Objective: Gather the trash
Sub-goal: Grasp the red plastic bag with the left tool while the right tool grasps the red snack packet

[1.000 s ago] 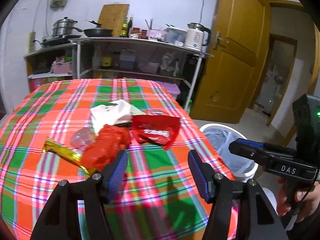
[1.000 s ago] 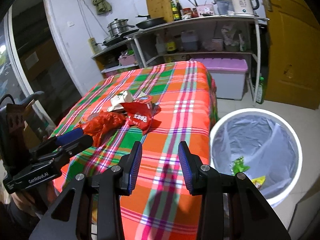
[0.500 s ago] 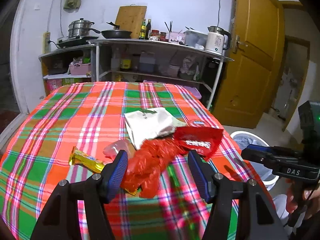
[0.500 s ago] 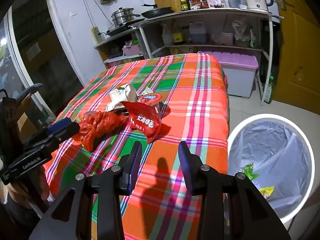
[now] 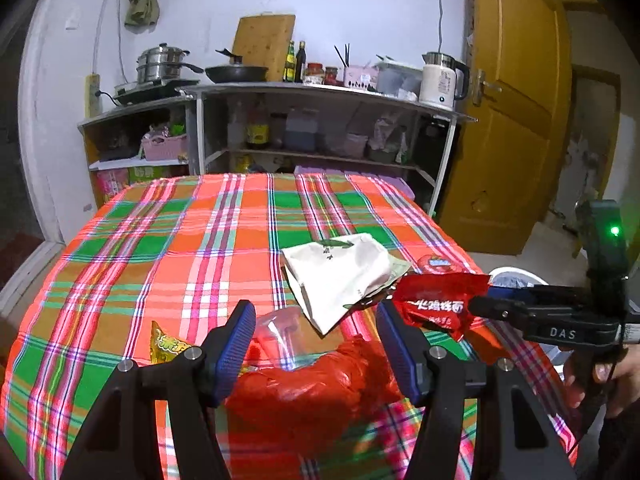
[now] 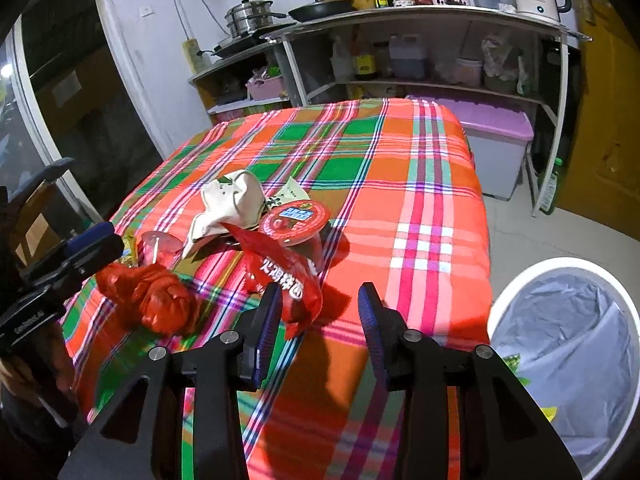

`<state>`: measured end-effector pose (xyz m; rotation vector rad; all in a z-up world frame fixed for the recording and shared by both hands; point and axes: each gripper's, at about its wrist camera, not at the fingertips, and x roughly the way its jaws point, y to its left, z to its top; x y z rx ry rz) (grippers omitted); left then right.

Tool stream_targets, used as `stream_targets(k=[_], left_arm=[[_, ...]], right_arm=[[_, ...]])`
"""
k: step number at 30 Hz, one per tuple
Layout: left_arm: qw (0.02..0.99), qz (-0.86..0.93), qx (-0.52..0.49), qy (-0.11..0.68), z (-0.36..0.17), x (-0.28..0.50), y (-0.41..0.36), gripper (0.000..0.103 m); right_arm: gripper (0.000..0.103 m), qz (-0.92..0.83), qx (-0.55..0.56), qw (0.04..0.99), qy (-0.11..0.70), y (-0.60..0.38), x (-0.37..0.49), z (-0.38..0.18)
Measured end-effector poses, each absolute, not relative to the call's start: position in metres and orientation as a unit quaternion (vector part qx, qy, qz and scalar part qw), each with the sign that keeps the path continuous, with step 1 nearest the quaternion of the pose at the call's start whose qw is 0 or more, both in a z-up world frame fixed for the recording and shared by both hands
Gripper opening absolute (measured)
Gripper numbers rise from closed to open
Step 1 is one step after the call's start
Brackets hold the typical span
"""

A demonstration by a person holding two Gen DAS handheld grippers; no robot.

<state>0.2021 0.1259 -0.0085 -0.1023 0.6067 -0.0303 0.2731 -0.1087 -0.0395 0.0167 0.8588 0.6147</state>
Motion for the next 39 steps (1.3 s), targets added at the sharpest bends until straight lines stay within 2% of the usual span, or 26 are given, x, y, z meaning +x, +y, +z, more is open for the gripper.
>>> stream_targets(k=[10,12,16,18,22,25,27,28,39], left_arm=[[0.939,-0.082,-0.047,0.33,-0.028,0.201,0.114,0.062],[0.939,-0.088,-0.04,0.331,-0.03,0.197,0.111,0.062],[0.936,-0.092,-0.034,0.338,-0.034,0.191,0.109,0.062],[0.935,-0.087,-0.031,0.344,-0.036,0.191,0.109,0.062],[0.931,-0.077,-0.022,0.357,-0.041,0.191,0.107,0.062],[0.928,-0.068,-0.011,0.365,-0.046,0.191,0.103,0.062],[0.929,-0.061,0.0,0.365,-0.046,0.19,0.099,0.056],[0.929,-0.055,0.005,0.367,-0.046,0.19,0.097,0.049],[0.935,-0.051,-0.023,0.351,-0.039,0.174,0.09,0.048]], right_arm=[[0.04,0.321,0.018,0.85,0.417,-0.097,0.277,-0.047],[0.034,0.33,0.013,0.848,0.415,-0.094,0.274,-0.047],[0.034,0.339,0.007,0.843,0.418,-0.088,0.272,-0.048],[0.023,0.339,0.007,0.841,0.421,-0.086,0.274,-0.05],[0.009,0.336,0.001,0.842,0.422,-0.083,0.274,-0.05],[0.008,0.333,-0.005,0.845,0.419,-0.083,0.271,-0.049],[0.006,0.331,-0.007,0.847,0.416,-0.083,0.267,-0.048],[0.006,0.331,-0.008,0.848,0.415,-0.084,0.266,-0.047],[0.005,0.339,-0.006,0.853,0.397,-0.097,0.235,-0.032]])
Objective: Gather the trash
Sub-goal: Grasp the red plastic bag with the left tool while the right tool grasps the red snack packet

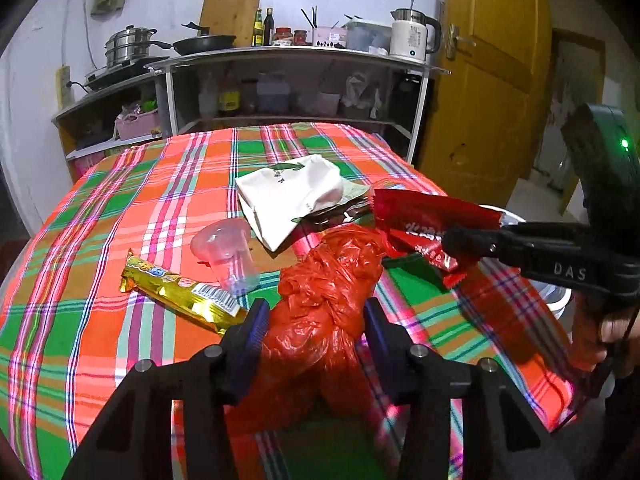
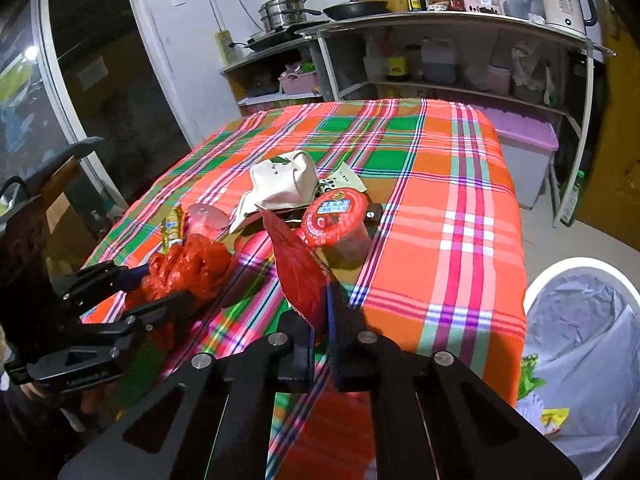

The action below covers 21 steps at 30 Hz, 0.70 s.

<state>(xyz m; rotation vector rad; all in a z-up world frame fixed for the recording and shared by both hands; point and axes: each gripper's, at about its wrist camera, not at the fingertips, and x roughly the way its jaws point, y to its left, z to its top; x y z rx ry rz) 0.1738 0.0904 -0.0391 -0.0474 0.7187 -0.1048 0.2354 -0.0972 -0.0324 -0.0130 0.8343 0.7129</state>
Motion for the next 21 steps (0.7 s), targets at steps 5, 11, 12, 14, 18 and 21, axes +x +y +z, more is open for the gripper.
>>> stream_targets(k=[5,11,12,14,18,21], left_arm=[[0.939,-0.05,-0.036,0.339,-0.029,0.163,0.085,0.048],[0.944,-0.055,-0.034,0.323,-0.015,0.152,0.071,0.048],[0.945,-0.057,-0.034,0.321,-0.013,0.151,0.068,0.048],[0.946,-0.062,-0.033,0.317,-0.009,0.15,0.061,0.048],[0.946,-0.078,-0.032,0.312,-0.002,0.151,0.043,0.048],[0.946,-0.091,-0.03,0.311,0.001,0.153,0.029,0.048]], right_arm=[[0.005,0.34,0.001,0.856,0.388,-0.107,0.223,-0.024],[0.005,0.328,0.019,0.867,0.376,-0.128,0.211,-0.012],[0.005,0.324,0.022,0.869,0.373,-0.133,0.208,-0.01],[0.005,0.319,0.027,0.873,0.368,-0.142,0.204,-0.005],[0.005,0.304,0.038,0.883,0.356,-0.164,0.196,0.003],[0.005,0.293,0.044,0.889,0.35,-0.178,0.192,0.007]])
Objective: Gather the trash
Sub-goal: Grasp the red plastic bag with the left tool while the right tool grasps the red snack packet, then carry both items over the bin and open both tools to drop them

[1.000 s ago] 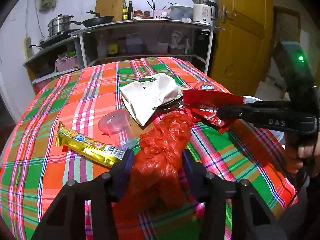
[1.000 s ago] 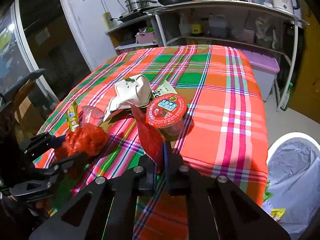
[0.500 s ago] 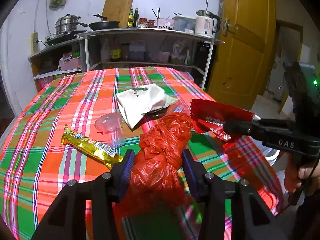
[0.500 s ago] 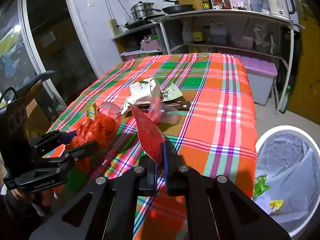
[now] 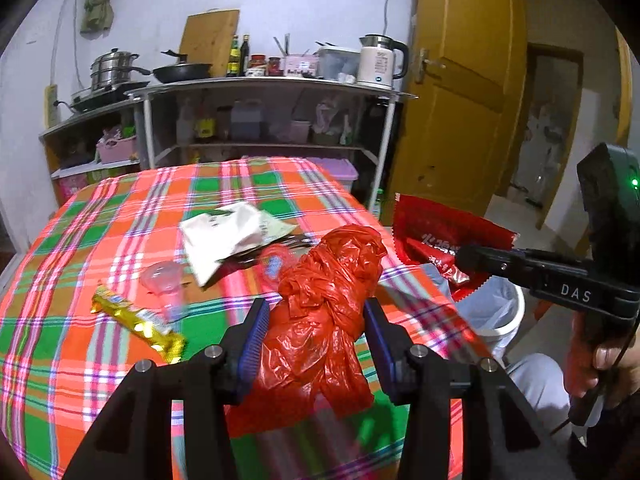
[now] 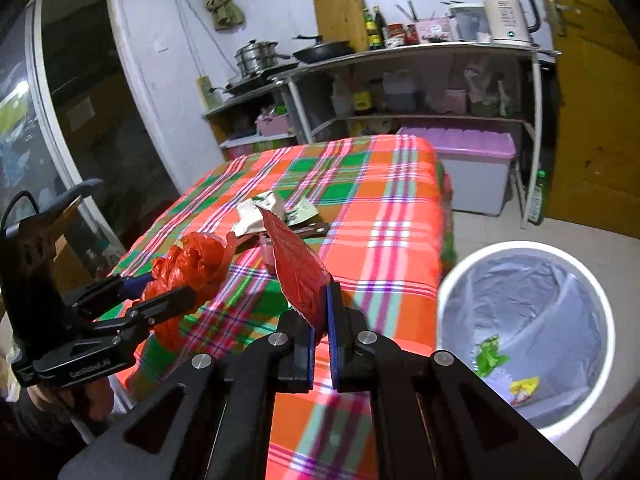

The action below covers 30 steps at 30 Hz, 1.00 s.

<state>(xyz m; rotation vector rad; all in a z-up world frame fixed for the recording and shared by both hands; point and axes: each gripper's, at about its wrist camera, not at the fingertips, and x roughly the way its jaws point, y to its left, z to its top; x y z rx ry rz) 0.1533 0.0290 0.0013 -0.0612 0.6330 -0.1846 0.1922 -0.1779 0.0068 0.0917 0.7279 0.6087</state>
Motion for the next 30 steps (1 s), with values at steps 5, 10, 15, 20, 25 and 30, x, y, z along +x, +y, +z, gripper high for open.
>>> stream_targets(k=[5,10,15,20,25,30], left_arm=[[0.944,-0.116,-0.027,0.307,0.007,0.158,0.005,0.048],[0.942,-0.141,-0.022,0.303,0.011,0.167,-0.018,0.048],[0.939,-0.166,-0.016,0.301,0.012,0.179,-0.043,0.048],[0.933,-0.194,-0.014,0.302,0.01,0.194,-0.071,0.048],[0.927,-0.215,-0.007,0.307,0.005,0.209,-0.096,0.048],[0.921,-0.23,-0.002,0.316,-0.002,0.224,-0.12,0.048]], right_arm=[[0.005,0.269,0.056,0.897,0.346,-0.205,0.187,0.009],[0.005,0.241,0.07,0.904,0.345,-0.232,0.185,0.008],[0.005,0.212,0.082,0.911,0.344,-0.257,0.186,0.006],[0.005,0.187,0.094,0.915,0.345,-0.281,0.187,0.003],[0.005,0.168,0.104,0.915,0.352,-0.3,0.19,-0.003],[0.005,0.151,0.112,0.913,0.361,-0.315,0.195,-0.011]])
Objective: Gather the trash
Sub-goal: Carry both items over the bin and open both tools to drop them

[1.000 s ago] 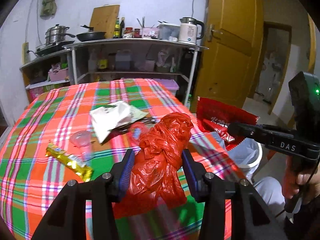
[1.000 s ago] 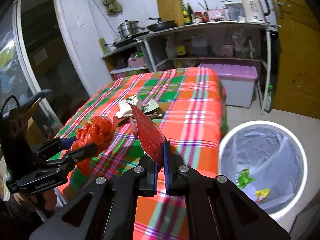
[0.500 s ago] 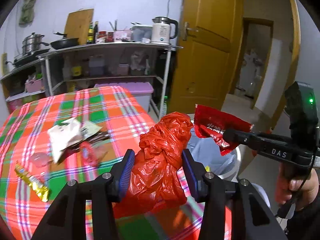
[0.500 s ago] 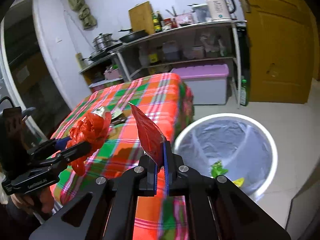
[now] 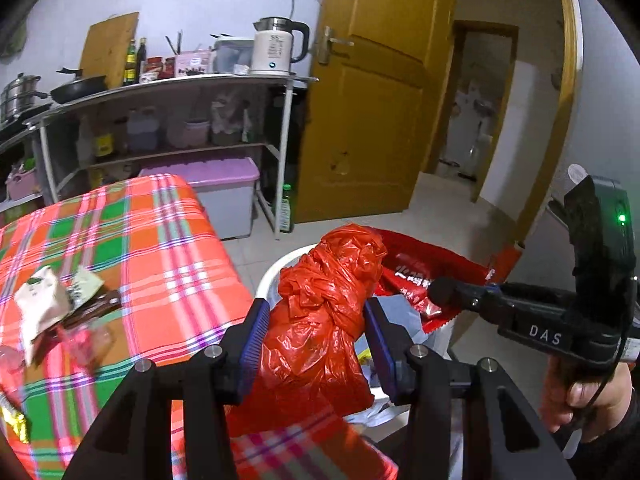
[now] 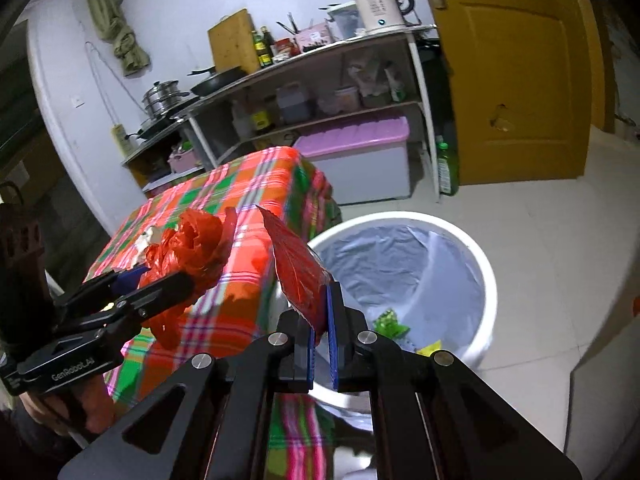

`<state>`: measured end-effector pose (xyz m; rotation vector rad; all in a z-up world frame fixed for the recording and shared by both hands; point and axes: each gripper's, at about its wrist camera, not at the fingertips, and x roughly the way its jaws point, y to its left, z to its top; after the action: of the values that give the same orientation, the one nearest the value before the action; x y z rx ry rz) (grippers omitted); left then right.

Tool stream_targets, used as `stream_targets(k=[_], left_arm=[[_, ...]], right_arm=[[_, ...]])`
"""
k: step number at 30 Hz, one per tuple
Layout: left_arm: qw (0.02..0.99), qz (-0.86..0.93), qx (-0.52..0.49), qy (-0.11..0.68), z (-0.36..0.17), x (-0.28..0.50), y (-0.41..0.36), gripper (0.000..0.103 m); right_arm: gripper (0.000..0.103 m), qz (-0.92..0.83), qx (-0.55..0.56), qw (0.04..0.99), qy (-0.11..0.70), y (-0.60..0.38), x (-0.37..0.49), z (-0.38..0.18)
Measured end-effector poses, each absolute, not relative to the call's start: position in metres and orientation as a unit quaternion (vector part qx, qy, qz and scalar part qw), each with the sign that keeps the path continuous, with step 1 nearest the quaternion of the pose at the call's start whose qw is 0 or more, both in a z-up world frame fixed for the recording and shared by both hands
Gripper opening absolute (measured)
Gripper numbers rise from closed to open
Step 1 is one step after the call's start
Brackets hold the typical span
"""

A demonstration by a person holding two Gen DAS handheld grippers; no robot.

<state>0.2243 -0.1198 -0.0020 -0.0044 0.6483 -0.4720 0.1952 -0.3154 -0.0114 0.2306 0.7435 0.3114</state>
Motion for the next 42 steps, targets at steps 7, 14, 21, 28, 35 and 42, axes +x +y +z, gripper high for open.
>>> stream_targets(k=[7,14,21,28,35,42], left_arm=[[0.911,-0.244,0.002,0.333,-0.015,0.243,-0.147,0.048],[0.9,-0.254,0.001,0.353,-0.028,0.263,-0.167,0.049],[0.889,-0.256,0.0,0.379,-0.041,0.28,-0.181,0.049],[0.88,-0.254,-0.011,0.402,-0.05,0.296,-0.184,0.053],[0.879,-0.255,-0.026,0.402,-0.05,0.299,-0.179,0.057],[0.885,-0.255,-0.03,0.388,-0.043,0.288,-0.172,0.057]], right_arm=[[0.005,0.127,0.123,0.91,0.375,-0.338,0.203,-0.025],[0.005,0.111,0.132,0.904,0.391,-0.351,0.212,-0.037],[0.005,0.105,0.136,0.9,0.401,-0.358,0.222,-0.046],[0.009,0.094,0.138,0.891,0.422,-0.361,0.235,-0.059],[0.034,0.096,0.13,0.896,0.414,-0.358,0.235,-0.058],[0.034,0.1,0.129,0.9,0.405,-0.356,0.229,-0.05]])
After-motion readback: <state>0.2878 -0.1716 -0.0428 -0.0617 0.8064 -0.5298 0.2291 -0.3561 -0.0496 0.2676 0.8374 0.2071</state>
